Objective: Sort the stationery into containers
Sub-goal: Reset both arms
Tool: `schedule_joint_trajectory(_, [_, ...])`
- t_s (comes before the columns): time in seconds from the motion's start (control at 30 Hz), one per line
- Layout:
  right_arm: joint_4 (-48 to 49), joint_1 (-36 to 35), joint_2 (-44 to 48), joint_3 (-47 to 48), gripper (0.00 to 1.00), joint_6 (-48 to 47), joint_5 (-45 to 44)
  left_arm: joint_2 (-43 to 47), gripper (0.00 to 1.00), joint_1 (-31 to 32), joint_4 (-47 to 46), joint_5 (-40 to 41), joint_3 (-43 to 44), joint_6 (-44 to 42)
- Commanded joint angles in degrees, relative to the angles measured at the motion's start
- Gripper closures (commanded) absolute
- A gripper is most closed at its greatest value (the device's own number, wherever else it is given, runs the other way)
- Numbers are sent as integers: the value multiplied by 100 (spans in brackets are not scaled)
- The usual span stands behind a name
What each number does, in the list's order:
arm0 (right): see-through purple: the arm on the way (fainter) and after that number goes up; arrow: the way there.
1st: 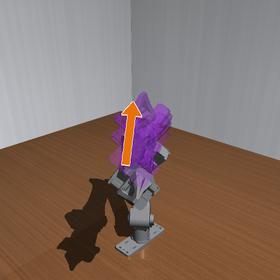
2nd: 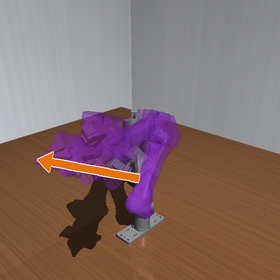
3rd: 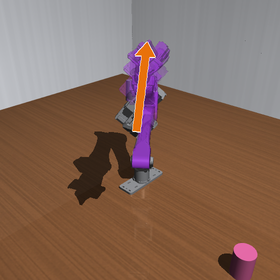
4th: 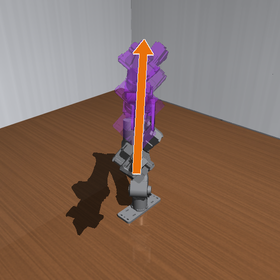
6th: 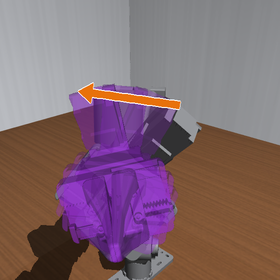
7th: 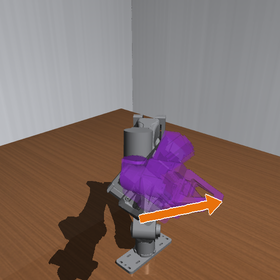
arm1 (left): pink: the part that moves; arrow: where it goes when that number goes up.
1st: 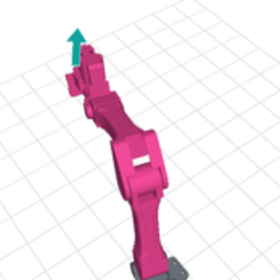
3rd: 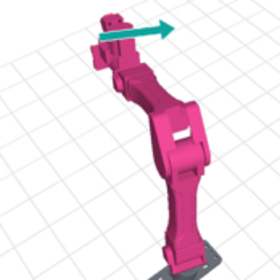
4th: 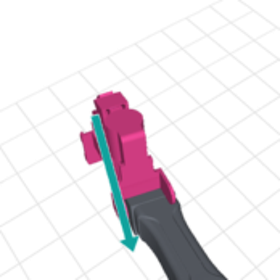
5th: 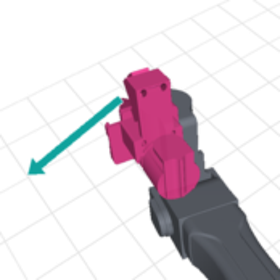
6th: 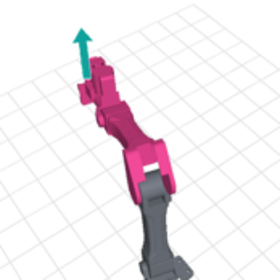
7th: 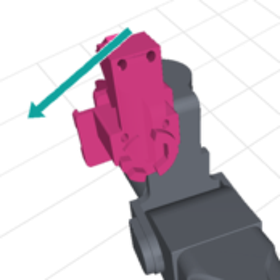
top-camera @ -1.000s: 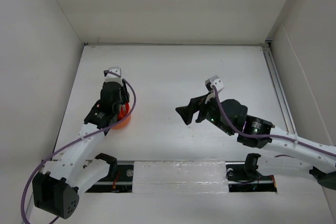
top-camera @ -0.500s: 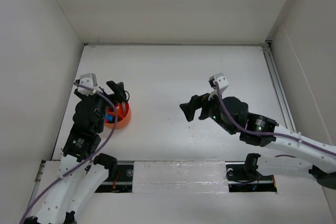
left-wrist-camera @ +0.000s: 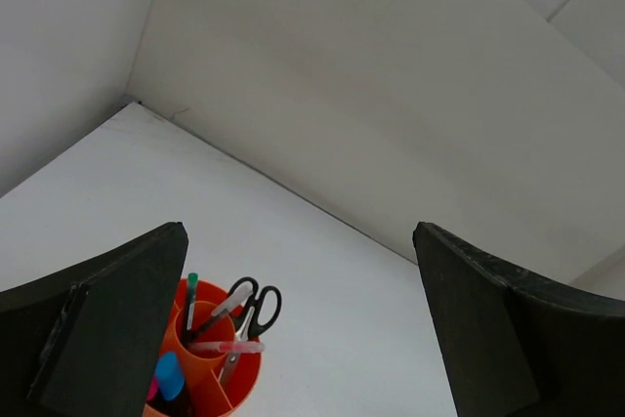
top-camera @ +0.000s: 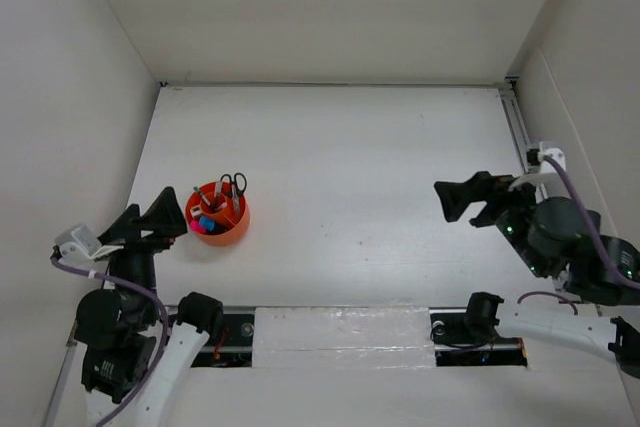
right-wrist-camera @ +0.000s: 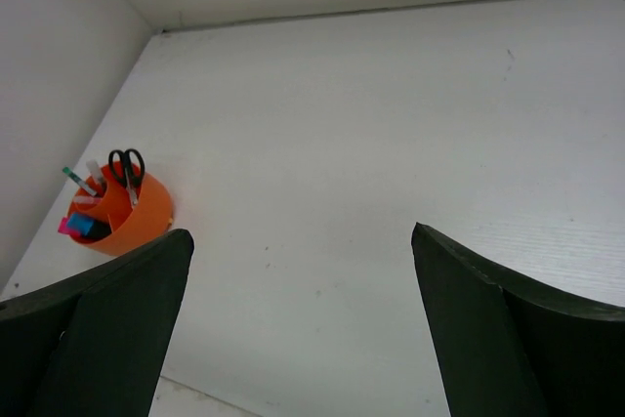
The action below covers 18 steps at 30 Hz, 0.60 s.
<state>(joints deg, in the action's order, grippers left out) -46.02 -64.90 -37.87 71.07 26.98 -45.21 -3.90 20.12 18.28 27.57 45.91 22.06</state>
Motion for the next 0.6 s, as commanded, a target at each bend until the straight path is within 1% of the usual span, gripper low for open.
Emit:
schedule_joint_trajectory(0.0, [-461,13,480,-66,0,193,-374,406,0,-26,324,451,32,228])
schedule_joint_trajectory(0.07, [-382,13,692,-136,0,193,-164,870,0,-26,194,451,-90,228])
schedule_joint_trajectory(0.2, [-171,13,1079,-260,0,114,126,1373,0,-26,26,345,-170,140])
schedule_joint_trajectory(0.37, [-293,13,1141,-260,0,114,127,1427,0,-26,88,521,-170,193])
schedule_joint_trajectory(0.57, [-294,13,1089,-260,0,114,127,1427,0,-26,140,521,-170,193])
